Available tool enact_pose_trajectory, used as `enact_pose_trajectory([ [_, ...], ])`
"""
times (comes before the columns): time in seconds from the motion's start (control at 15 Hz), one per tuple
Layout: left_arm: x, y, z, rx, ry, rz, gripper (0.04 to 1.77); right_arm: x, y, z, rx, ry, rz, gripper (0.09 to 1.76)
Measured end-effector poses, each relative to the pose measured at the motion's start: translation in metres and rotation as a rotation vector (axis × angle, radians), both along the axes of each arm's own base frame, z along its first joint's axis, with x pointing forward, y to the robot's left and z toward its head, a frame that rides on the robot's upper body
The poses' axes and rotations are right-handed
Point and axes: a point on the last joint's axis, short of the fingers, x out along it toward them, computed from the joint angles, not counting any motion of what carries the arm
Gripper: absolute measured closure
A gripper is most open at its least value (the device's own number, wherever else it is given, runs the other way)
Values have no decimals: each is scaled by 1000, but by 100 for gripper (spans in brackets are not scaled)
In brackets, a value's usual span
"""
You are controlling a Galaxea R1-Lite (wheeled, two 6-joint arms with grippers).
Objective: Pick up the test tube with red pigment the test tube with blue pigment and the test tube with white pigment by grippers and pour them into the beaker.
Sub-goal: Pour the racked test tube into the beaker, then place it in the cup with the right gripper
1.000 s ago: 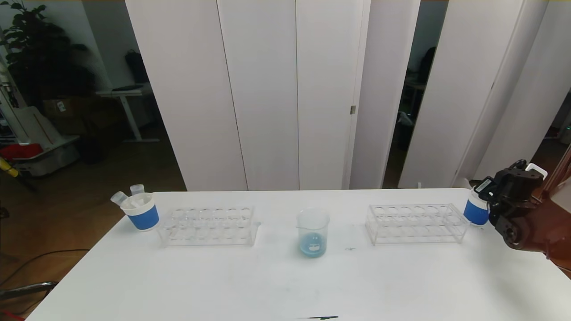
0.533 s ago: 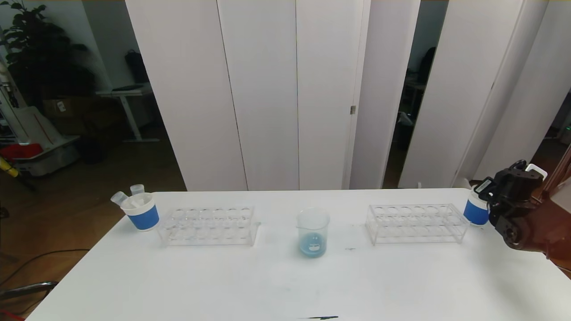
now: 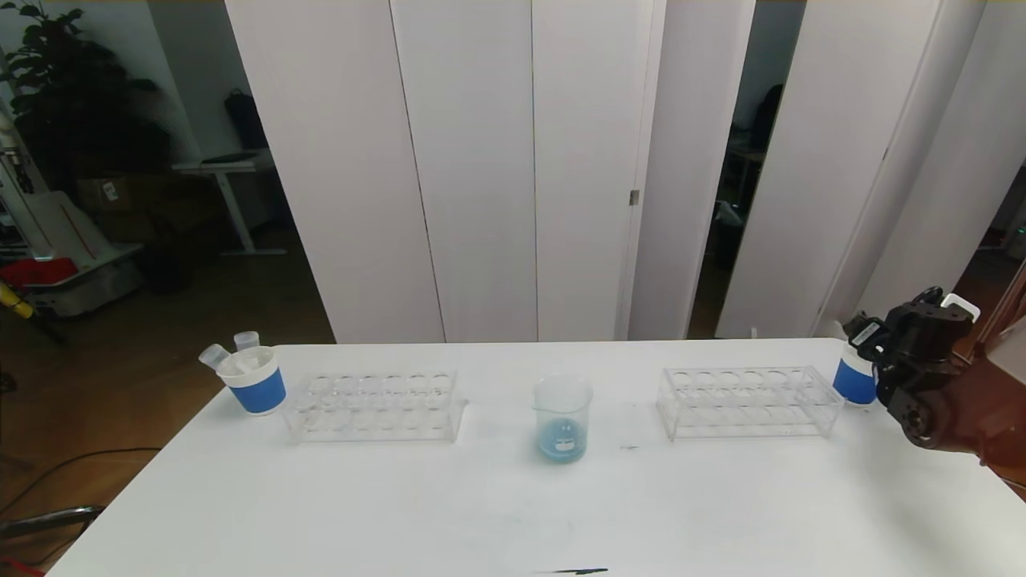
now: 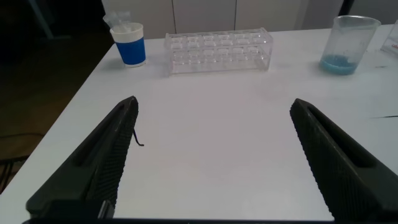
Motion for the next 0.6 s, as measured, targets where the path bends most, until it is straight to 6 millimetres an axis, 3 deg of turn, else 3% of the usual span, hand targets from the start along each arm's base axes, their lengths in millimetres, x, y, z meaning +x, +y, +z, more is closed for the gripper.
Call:
enact_pose_trajectory([
  [0.27,0,0,0,0,0,0,7,-5,0,23,-9,-41,-2,10],
  [0.4,0,0,0,0,0,0,7,-16,2,49,-24,-76,1,10],
  [0.6,0,0,0,0,0,0,7,-49,9,101,-57,-105,43,10],
])
